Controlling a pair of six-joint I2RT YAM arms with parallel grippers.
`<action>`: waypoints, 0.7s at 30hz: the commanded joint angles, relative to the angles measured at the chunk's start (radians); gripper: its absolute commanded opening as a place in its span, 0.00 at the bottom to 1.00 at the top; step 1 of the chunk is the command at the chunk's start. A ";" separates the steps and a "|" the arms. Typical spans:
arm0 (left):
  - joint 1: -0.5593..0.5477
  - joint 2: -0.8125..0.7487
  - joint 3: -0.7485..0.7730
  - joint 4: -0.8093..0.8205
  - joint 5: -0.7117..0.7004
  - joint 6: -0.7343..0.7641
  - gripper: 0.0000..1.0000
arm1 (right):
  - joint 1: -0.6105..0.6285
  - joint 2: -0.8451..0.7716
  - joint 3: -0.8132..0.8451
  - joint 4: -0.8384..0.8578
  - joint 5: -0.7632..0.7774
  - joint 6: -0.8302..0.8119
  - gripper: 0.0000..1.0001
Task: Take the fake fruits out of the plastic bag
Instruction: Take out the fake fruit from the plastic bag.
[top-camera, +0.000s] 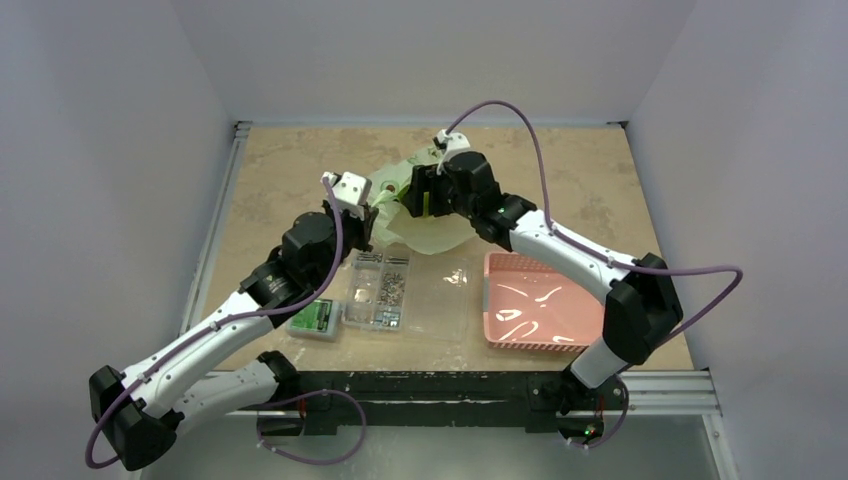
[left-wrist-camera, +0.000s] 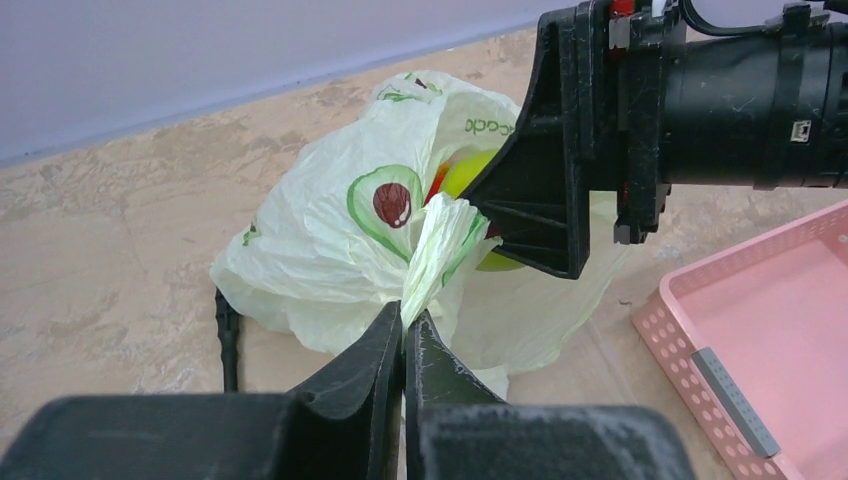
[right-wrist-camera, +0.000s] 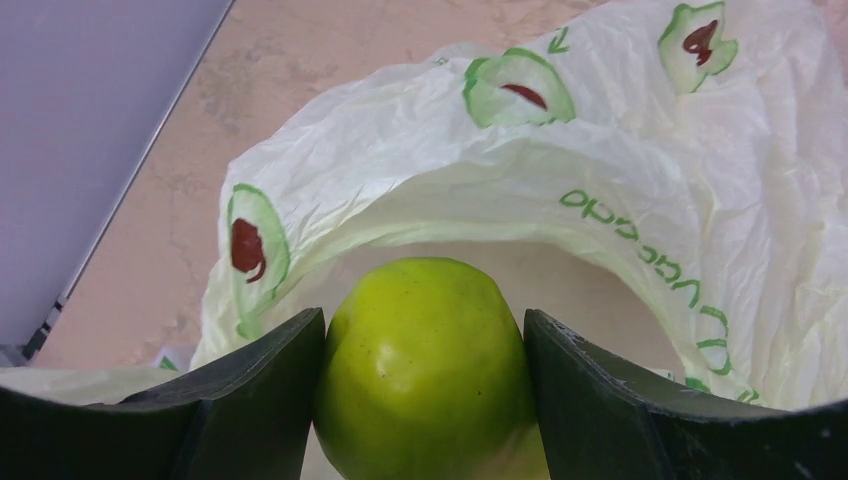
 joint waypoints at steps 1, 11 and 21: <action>0.008 -0.020 0.019 0.032 -0.016 0.009 0.00 | -0.003 -0.028 0.053 -0.115 -0.077 -0.017 0.00; 0.008 -0.009 0.028 0.018 -0.009 0.006 0.00 | -0.003 -0.315 -0.024 -0.304 0.094 0.005 0.00; 0.008 0.012 0.044 -0.003 -0.012 0.000 0.00 | -0.003 -0.645 -0.255 -0.617 0.284 0.258 0.00</action>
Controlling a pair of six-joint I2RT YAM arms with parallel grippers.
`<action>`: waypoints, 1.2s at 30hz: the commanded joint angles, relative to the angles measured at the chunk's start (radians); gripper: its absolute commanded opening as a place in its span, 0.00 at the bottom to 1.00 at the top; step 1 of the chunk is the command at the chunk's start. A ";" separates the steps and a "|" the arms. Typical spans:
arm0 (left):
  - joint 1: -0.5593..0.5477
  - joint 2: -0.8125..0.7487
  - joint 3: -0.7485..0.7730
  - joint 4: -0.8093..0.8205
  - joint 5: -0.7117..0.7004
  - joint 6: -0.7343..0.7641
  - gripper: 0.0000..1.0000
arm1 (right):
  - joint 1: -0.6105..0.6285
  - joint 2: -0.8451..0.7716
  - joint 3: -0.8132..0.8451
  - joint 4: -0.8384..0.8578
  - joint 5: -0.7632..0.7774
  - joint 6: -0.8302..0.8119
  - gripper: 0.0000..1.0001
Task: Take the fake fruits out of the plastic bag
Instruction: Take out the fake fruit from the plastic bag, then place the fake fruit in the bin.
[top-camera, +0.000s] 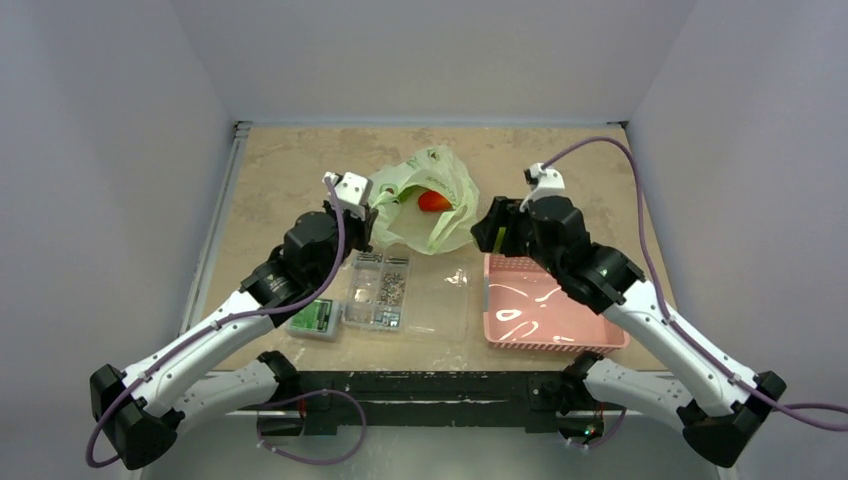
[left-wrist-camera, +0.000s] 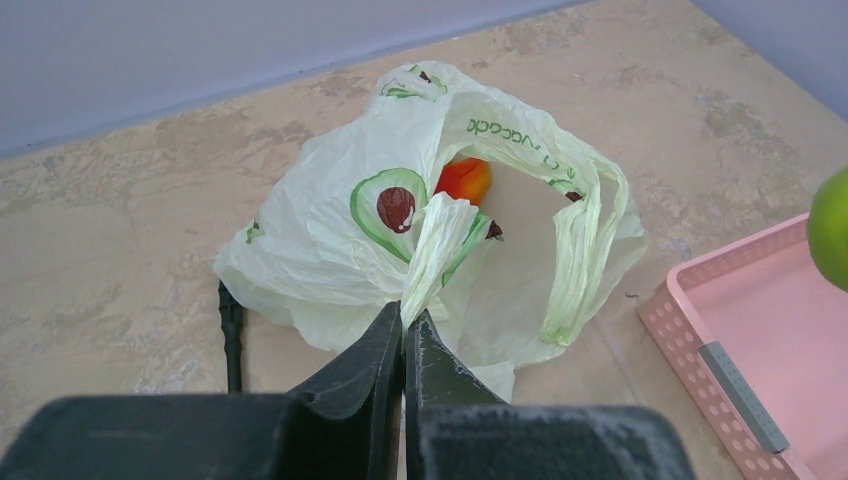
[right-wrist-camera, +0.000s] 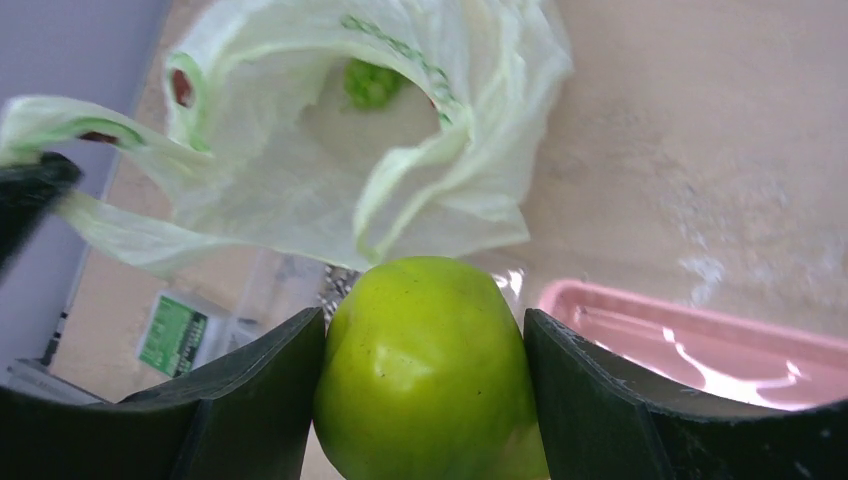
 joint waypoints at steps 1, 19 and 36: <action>0.008 0.011 0.043 0.012 -0.001 -0.002 0.00 | -0.003 -0.068 -0.094 -0.227 0.128 0.169 0.00; 0.008 0.040 0.057 -0.003 0.027 -0.013 0.00 | -0.003 -0.057 -0.452 -0.008 0.097 0.424 0.00; 0.008 0.065 0.068 -0.003 0.056 -0.013 0.00 | -0.002 -0.054 -0.556 0.111 0.186 0.422 0.50</action>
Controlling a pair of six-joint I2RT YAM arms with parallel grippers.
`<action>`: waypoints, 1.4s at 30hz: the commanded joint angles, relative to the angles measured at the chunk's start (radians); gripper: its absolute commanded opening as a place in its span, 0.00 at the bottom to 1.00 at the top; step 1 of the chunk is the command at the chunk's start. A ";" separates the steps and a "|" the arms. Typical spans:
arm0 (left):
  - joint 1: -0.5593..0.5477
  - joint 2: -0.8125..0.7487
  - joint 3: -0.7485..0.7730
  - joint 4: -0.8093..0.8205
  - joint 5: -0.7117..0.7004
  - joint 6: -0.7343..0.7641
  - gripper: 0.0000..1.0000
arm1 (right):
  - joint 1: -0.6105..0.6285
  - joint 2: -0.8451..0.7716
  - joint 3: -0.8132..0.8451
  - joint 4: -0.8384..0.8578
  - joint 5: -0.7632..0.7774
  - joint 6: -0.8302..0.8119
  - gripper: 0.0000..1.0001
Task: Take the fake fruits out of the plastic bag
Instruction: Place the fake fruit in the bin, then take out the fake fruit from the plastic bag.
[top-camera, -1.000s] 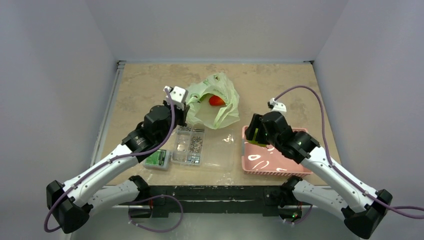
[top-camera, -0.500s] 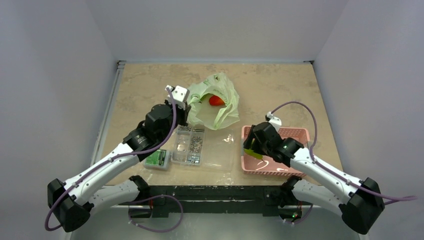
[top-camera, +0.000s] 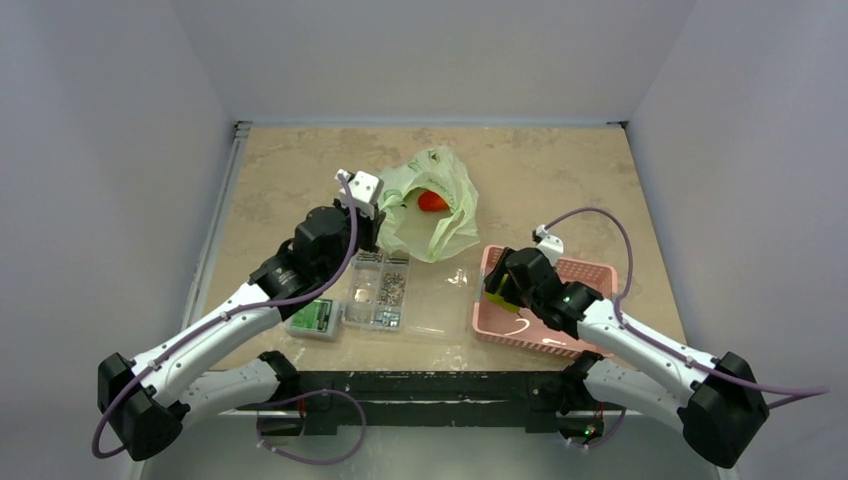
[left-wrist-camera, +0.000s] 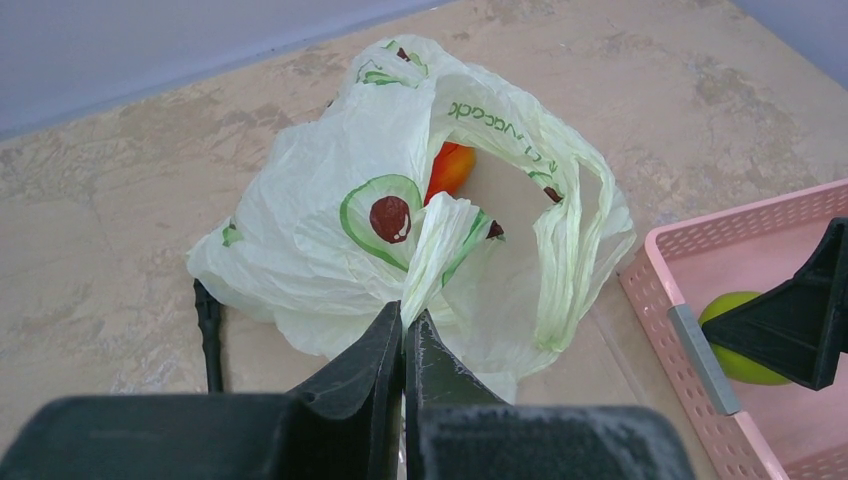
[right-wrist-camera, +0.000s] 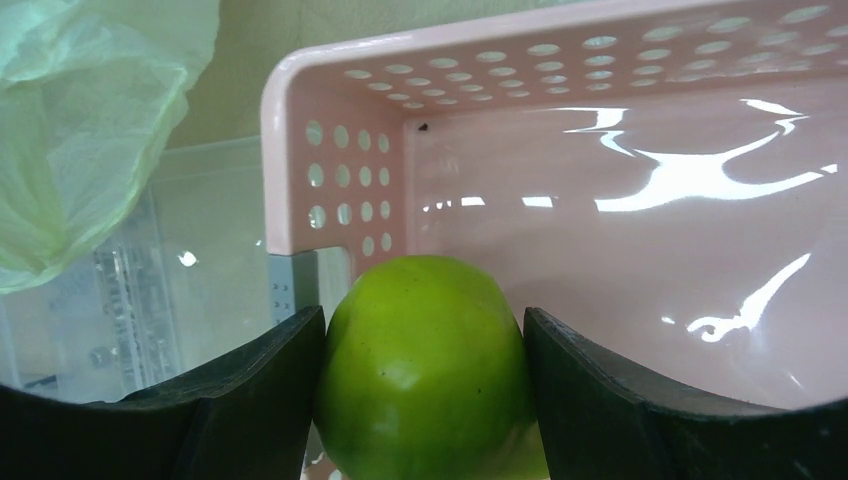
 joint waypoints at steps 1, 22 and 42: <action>0.008 0.007 0.047 0.013 0.016 -0.006 0.00 | -0.003 -0.031 -0.031 0.012 0.046 -0.001 0.54; 0.008 -0.010 0.050 0.010 0.023 0.004 0.00 | 0.001 0.006 0.284 0.013 -0.042 -0.263 0.83; 0.008 -0.029 0.038 0.014 0.026 0.019 0.00 | 0.051 0.653 0.601 0.543 -0.196 -0.244 0.17</action>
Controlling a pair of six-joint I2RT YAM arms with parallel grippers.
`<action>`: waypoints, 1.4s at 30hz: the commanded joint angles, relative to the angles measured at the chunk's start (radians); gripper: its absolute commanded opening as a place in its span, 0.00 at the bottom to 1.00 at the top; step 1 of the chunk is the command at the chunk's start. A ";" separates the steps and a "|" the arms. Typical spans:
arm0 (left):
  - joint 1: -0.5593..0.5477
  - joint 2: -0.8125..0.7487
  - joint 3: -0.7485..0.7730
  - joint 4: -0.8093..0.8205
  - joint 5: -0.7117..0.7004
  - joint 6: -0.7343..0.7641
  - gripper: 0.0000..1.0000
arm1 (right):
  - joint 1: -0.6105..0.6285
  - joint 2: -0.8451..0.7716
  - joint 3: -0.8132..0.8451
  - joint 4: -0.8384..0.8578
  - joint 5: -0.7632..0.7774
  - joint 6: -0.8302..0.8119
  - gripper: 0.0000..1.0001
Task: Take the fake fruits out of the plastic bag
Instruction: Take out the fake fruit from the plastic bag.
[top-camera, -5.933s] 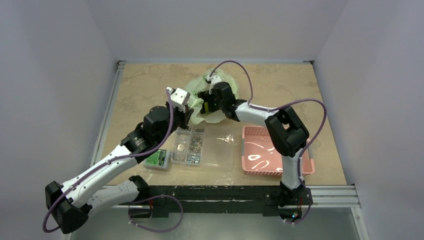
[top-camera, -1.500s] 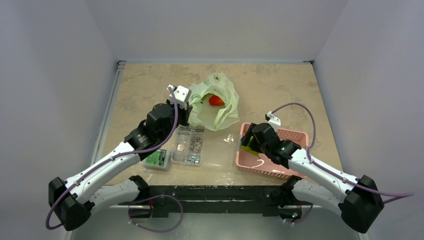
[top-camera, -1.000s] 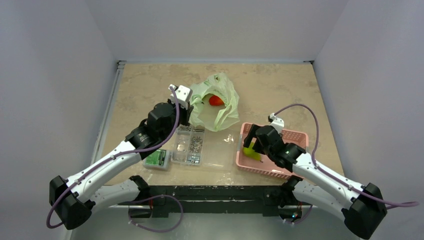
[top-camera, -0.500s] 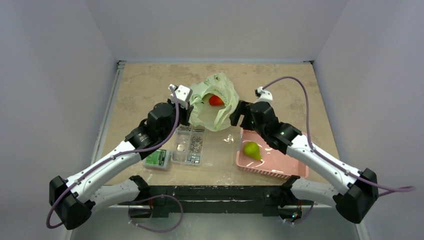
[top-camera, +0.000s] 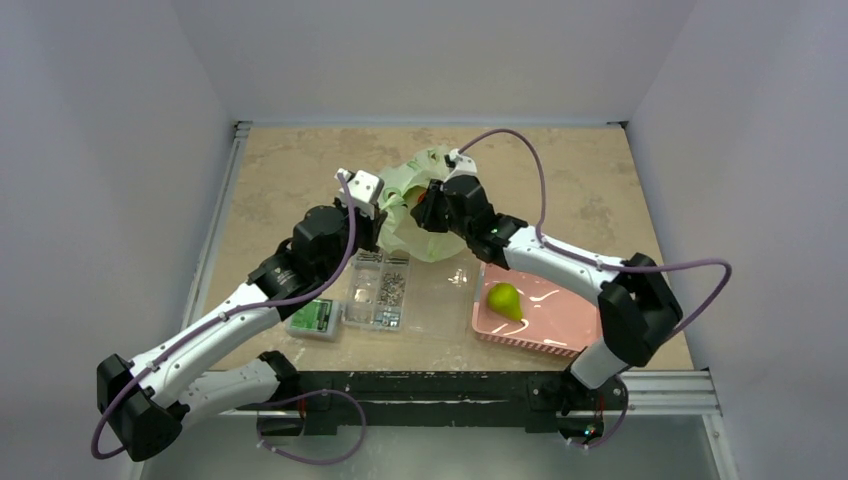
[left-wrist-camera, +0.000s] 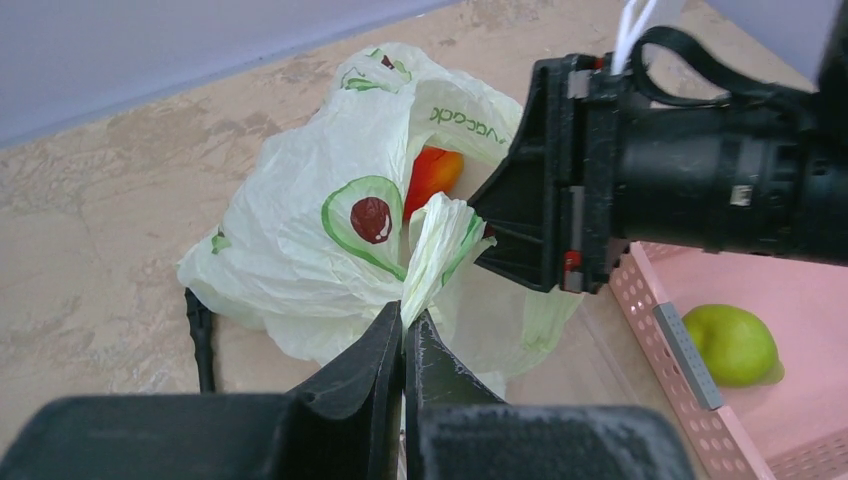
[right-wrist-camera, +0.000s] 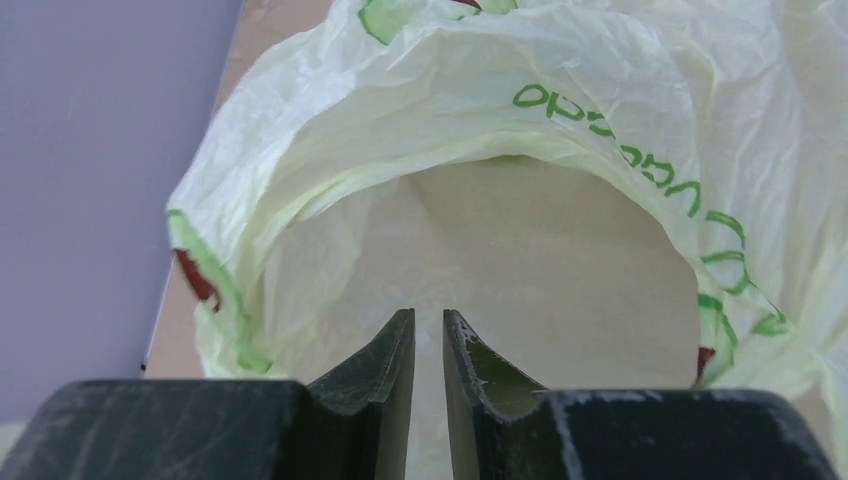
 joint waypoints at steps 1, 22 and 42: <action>0.007 -0.031 0.027 0.018 -0.002 0.018 0.00 | 0.002 0.090 0.047 0.124 0.056 0.004 0.16; 0.007 0.004 0.029 0.021 0.009 0.014 0.00 | -0.106 0.338 0.148 0.084 0.352 -0.026 0.39; 0.006 0.044 0.040 0.018 0.056 -0.010 0.00 | -0.118 0.628 0.425 -0.025 0.425 0.401 0.87</action>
